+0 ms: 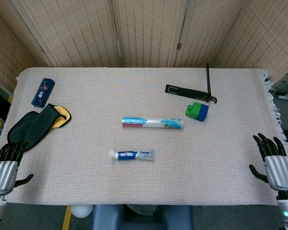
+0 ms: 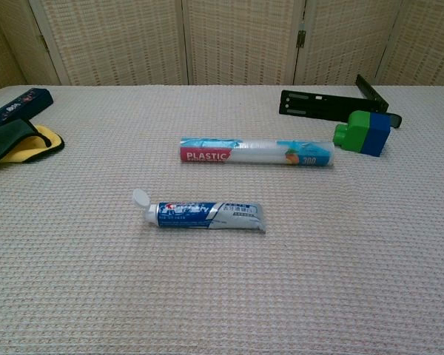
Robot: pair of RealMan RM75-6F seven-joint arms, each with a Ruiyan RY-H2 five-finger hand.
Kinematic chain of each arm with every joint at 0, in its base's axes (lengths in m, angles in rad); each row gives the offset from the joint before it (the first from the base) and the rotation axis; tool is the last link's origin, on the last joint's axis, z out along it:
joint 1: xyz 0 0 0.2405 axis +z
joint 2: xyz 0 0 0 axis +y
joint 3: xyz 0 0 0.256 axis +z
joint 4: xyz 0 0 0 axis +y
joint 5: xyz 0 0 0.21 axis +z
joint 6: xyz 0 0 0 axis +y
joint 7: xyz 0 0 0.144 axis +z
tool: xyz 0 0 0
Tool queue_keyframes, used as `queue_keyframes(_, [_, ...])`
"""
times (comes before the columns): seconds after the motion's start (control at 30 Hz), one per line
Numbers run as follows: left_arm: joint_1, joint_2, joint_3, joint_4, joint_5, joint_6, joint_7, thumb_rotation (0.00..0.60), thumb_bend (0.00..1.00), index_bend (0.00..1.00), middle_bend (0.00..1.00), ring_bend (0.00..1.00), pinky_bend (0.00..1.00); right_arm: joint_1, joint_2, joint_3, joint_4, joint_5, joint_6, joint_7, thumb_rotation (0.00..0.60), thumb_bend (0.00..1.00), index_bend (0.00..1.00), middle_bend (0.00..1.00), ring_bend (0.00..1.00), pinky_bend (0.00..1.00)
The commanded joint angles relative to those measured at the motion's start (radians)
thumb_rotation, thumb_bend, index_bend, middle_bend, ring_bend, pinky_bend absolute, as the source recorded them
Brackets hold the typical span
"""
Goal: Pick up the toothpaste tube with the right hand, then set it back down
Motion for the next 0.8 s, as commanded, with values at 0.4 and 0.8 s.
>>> queue_keyframes(0.4, [0.004,-0.005,-0.005,-0.002,-0.007,0.013,-0.001,0.6,0.21,0.03,0.07,0.07,0.0,0.007,0.001,0.001,0.005,-0.005,-0.008,0.019,0.6,0.34,0.0,0.1,0.13,0.0])
queue_keyframes(0.8, [0.003,-0.001,-0.011,-0.009,-0.002,0.027,0.006,0.6,0.21,0.03,0.07,0.07,0.0,0.095,-0.005,-0.003,-0.03,-0.089,-0.095,0.0,0.6,0.33,0.05,0.15,0.19,0.06])
